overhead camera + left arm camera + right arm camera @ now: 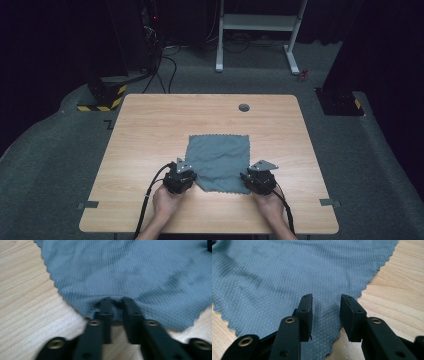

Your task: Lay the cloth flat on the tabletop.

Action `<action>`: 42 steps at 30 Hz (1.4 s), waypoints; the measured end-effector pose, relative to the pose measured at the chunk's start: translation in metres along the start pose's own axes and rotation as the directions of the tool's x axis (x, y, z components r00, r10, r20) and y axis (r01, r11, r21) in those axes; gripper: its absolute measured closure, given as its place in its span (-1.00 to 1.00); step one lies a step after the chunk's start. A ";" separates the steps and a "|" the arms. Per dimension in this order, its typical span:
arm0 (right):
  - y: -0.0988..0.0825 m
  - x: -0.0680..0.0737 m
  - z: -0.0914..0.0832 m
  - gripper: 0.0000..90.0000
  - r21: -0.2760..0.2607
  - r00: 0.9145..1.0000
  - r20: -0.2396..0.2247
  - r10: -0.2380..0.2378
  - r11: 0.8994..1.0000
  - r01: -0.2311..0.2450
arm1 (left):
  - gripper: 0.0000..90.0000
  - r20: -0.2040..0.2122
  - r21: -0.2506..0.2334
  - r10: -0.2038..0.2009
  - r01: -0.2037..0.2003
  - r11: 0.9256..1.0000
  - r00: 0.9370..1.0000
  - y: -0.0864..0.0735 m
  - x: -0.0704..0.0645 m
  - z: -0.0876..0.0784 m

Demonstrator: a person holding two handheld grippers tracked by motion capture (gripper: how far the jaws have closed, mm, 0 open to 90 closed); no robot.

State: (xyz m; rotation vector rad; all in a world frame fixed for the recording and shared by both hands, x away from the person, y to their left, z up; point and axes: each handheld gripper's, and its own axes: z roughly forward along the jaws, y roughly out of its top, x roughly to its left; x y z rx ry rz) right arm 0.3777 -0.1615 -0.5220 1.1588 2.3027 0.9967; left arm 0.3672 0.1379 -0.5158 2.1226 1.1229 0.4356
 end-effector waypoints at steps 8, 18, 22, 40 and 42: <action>-0.002 0.002 0.000 0.36 -0.010 1.000 0.020 -0.006 1.000 0.006 | 0.99 0.072 -0.031 -0.020 0.022 0.999 0.997 0.015 0.004 -0.006; -0.002 0.003 0.000 0.36 -0.011 0.999 0.028 -0.019 1.000 0.019 | 0.97 0.170 -0.024 -0.039 0.044 0.999 0.985 0.065 0.001 0.037; -0.002 0.003 0.000 0.35 -0.010 1.000 0.025 -0.010 1.000 0.010 | 0.82 0.173 -0.028 -0.050 0.056 0.998 0.984 0.067 -0.003 0.049; -0.001 0.003 0.000 0.36 -0.011 1.000 0.022 -0.012 1.000 0.012 | 0.80 0.054 0.043 0.037 -0.039 0.998 0.998 0.055 -0.013 0.048; -0.001 0.003 0.000 0.36 -0.012 1.000 0.022 -0.013 1.000 0.013 | 0.97 0.056 0.054 0.053 -0.056 0.997 0.997 0.055 -0.017 0.047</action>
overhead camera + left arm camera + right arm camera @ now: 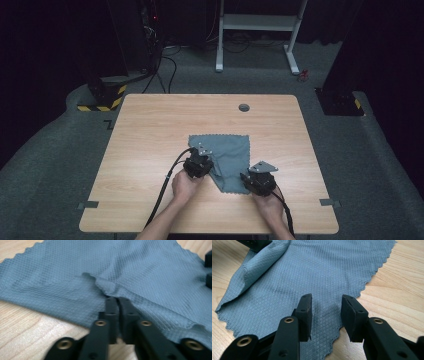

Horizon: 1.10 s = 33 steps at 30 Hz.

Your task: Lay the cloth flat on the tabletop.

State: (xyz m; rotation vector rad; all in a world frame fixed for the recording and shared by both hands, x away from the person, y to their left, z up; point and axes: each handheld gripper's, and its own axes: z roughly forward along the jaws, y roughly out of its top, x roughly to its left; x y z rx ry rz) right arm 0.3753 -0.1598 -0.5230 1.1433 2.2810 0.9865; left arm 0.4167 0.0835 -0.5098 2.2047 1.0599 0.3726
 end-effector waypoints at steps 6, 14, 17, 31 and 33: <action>0.000 0.000 0.000 0.36 0.000 1.000 -0.001 -0.001 1.000 0.001 | 1.00 0.017 -0.015 -0.009 0.009 1.000 1.000 -0.001 0.001 -0.016; 0.000 -0.001 0.000 0.36 0.001 1.000 -0.001 -0.003 1.000 0.003 | 1.00 0.010 -0.089 -0.053 0.053 0.995 0.999 -0.025 0.002 -0.066; 0.000 -0.001 0.000 0.36 0.001 1.000 -0.004 -0.003 1.000 0.003 | 1.00 -0.012 -0.094 -0.080 0.079 0.992 0.997 -0.047 0.000 -0.083; 0.000 -0.001 0.000 0.37 0.000 1.000 -0.004 -0.002 1.000 0.002 | 1.00 -0.071 -0.112 -0.122 0.114 0.987 0.990 -0.098 -0.001 -0.104; 0.000 -0.001 0.000 0.36 0.003 1.000 -0.009 0.007 1.000 -0.007 | 1.00 -0.055 -0.120 -0.139 0.132 0.984 0.989 -0.103 -0.001 -0.104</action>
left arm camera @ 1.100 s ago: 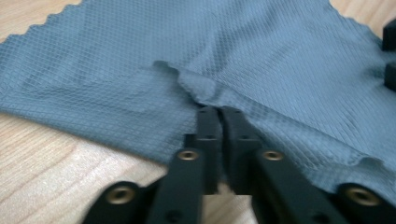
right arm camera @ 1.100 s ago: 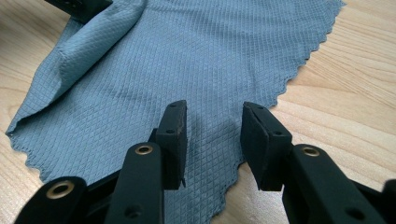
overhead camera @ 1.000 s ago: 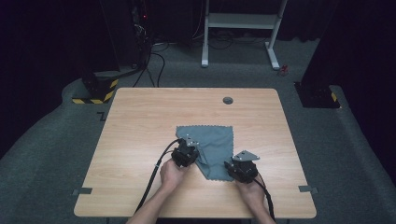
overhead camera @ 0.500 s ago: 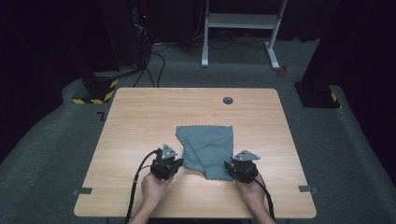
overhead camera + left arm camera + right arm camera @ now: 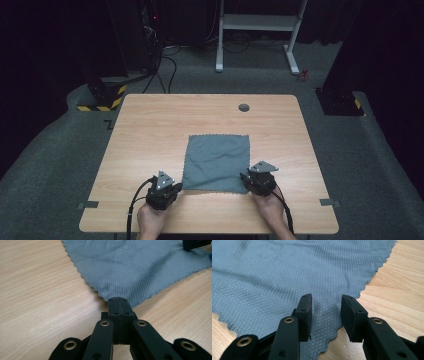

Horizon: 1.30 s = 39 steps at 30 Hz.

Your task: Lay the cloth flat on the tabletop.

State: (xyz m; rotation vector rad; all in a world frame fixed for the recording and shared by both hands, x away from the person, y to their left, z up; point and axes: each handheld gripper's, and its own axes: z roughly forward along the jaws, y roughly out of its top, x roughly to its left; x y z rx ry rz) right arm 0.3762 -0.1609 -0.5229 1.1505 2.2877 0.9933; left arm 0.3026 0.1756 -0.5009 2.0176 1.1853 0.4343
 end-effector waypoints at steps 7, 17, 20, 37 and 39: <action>0.000 0.000 0.000 0.31 0.000 1.000 0.005 0.001 1.000 -0.001 | 1.00 0.027 -0.007 -0.025 0.025 1.000 0.999 -0.013 0.000 0.001; 0.005 0.004 -0.009 0.30 0.039 1.000 -0.012 0.011 0.999 -0.011 | 0.89 0.018 -0.040 -0.057 0.058 0.998 0.998 -0.019 0.005 -0.008; 0.002 0.004 -0.019 0.46 0.031 1.000 -0.002 0.002 1.000 -0.002 | 0.74 0.011 -0.063 -0.088 0.088 0.994 0.996 -0.018 0.010 -0.011; -0.021 0.012 -0.046 0.50 0.009 0.998 -0.030 0.051 0.999 -0.051 | 0.19 -0.071 -0.018 -0.052 0.051 0.999 0.996 -0.005 0.015 0.007; -0.021 0.012 -0.047 0.50 0.005 0.998 -0.030 0.047 0.999 -0.047 | 0.19 -0.074 -0.010 -0.046 0.045 0.999 0.996 -0.005 0.014 0.008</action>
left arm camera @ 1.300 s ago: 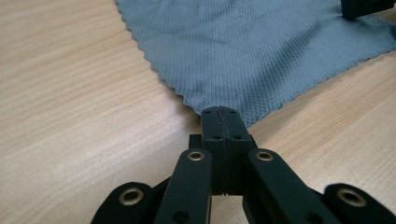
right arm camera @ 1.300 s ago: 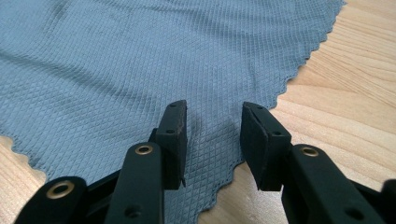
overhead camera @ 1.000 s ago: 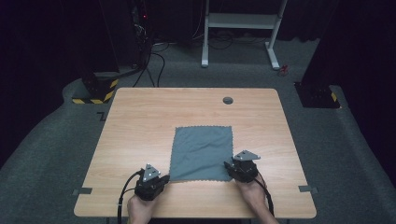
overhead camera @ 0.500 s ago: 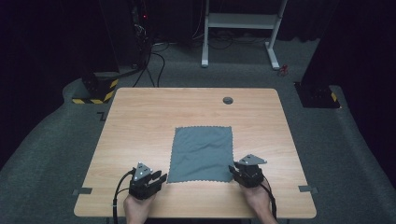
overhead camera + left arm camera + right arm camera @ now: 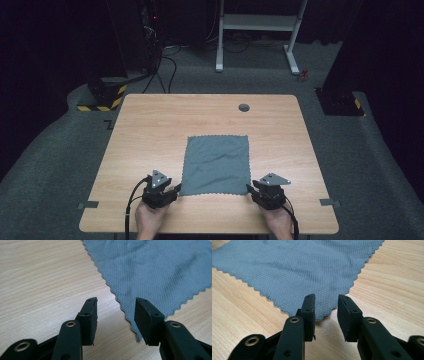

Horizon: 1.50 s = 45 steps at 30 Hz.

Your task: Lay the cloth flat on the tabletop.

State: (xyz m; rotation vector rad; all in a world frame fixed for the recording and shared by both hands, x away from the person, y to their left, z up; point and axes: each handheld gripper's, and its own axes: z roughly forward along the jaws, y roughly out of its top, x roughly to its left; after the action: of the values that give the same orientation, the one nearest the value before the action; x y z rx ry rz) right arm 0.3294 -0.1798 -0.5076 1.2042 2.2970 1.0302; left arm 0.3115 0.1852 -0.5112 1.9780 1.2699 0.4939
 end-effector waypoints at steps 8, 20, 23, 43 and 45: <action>0.002 0.002 0.006 0.48 0.012 1.000 0.000 0.009 1.000 -0.009 | 0.17 -0.026 0.035 0.057 -0.056 0.998 0.998 -0.004 -0.006 0.010; -0.010 -0.002 -0.007 0.51 0.006 1.000 0.026 -0.003 1.000 0.003 | 0.16 -0.028 0.007 0.061 -0.060 0.998 0.998 -0.008 -0.006 0.009; -0.005 0.005 0.001 0.55 0.009 0.999 0.008 -0.032 0.999 0.032 | 0.16 -0.028 0.011 0.060 -0.060 0.998 0.998 -0.008 -0.007 0.009; -0.022 0.016 -0.009 0.98 0.053 0.990 0.016 -0.139 0.989 0.138 | 0.11 -0.014 0.010 0.079 -0.079 0.997 0.997 -0.018 -0.015 -0.001; -0.023 0.016 -0.010 0.98 0.051 0.990 0.022 -0.137 0.989 0.136 | 0.11 -0.012 0.004 0.076 -0.076 0.997 0.997 -0.019 -0.015 -0.001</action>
State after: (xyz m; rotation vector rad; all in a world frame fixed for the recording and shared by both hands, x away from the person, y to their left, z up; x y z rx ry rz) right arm 0.3015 -0.1791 -0.5172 1.0549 2.3606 0.9098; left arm 0.2924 0.1766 -0.5237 2.0354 1.2068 0.5422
